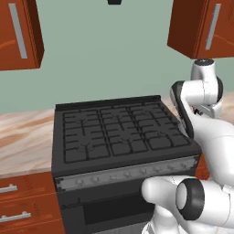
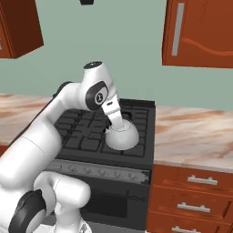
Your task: The kettle is done boiling. Turn off the stove, then wait for 300 timesteps before moving the kettle to the dining table.
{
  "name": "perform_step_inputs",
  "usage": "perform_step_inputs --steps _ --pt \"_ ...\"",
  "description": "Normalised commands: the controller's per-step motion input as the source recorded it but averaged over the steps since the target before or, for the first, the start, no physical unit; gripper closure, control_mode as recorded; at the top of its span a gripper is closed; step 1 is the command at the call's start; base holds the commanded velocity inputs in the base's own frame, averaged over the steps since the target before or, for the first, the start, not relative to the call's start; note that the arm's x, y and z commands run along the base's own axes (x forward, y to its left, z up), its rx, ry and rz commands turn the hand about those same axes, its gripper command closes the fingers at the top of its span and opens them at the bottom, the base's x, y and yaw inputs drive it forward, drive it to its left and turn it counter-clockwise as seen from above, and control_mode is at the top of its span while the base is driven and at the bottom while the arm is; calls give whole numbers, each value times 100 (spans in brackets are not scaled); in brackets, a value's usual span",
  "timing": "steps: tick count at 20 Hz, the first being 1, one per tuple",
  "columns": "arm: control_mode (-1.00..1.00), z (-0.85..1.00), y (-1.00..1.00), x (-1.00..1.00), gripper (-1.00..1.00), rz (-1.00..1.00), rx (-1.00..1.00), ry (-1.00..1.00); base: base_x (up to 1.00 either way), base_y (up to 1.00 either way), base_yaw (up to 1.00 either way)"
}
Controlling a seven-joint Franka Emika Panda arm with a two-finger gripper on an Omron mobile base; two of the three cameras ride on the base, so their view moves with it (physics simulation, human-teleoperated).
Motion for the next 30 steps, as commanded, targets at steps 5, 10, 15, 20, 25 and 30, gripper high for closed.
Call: perform_step_inputs --steps 5,10,15,20,25,30 --pt "100 0 0 0 100 0 0 0 -64 -5 -25" --pt "100 0 0 0 100 0 0 0 -54 -3 -41" --pt "100 0 0 0 100 0 0 0 -42 -9 -53" --pt "100 0 0 0 100 0 0 0 -26 -25 -44" --pt "100 0 0 0 100 0 0 0 -27 -34 -46" --pt "100 0 0 0 100 0 0 0 -34 -35 -46"
